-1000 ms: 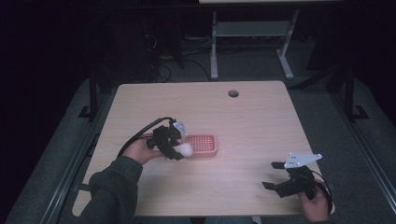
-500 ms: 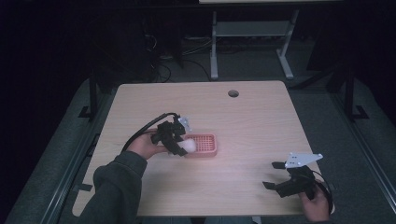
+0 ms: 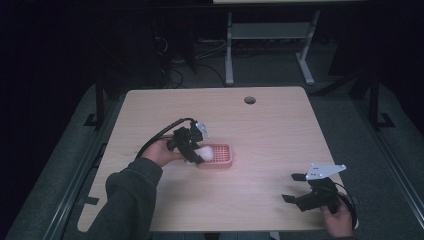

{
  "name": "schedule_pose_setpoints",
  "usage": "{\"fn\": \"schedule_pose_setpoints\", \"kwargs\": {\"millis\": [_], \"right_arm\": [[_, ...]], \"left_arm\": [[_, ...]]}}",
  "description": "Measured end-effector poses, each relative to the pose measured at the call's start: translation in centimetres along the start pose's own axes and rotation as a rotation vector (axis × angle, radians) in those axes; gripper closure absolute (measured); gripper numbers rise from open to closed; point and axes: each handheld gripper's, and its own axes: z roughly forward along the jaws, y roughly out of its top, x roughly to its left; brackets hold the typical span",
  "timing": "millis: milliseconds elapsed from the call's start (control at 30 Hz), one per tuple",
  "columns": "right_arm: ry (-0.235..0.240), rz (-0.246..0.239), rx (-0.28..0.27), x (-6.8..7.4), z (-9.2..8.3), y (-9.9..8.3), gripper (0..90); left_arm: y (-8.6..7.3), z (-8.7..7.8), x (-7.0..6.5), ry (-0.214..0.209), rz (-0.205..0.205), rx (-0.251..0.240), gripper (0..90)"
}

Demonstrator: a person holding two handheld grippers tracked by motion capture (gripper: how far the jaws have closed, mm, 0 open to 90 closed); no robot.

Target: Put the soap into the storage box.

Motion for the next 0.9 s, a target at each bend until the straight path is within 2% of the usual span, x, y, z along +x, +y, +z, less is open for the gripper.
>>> {"fn": "schedule_pose_setpoints", "kwargs": {"millis": [33, 67, 333, 367, 567, 600, 900], "right_arm": [[0.001, 0.001, 0.000, 0.0, 0.0, 0.0, 14.2], [0.002, 0.003, 0.002, 0.0, 0.0, 0.0, 14.2], [0.004, -0.004, 0.002, 0.0, 0.1, 0.0, 14.1], [0.004, 0.001, 0.002, 0.0, 0.1, 0.0, 14.2], [0.007, -0.006, -0.006, 0.1, 0.0, 0.1, 14.2], [0.007, -0.007, -0.006, 0.1, 0.0, 0.1, 14.2], [0.004, -0.006, -0.012, 0.0, -0.2, 0.0, 14.1]], "left_arm": [[0.1, 0.0, 0.1, 0.004, 0.012, 0.005, 49.6], [0.3, 0.1, 0.1, 0.005, 0.004, 0.007, 49.6], [1.5, -0.1, 0.5, 0.011, 0.022, 0.006, 49.6], [1.7, 0.0, 0.4, 0.008, 0.011, 0.004, 49.6], [2.7, 0.2, 0.7, 0.009, 0.034, 0.011, 49.6], [2.8, 0.2, 0.7, 0.006, 0.023, 0.007, 49.6], [3.8, 0.8, 1.1, 0.014, 0.041, 0.019, 49.6]]}}
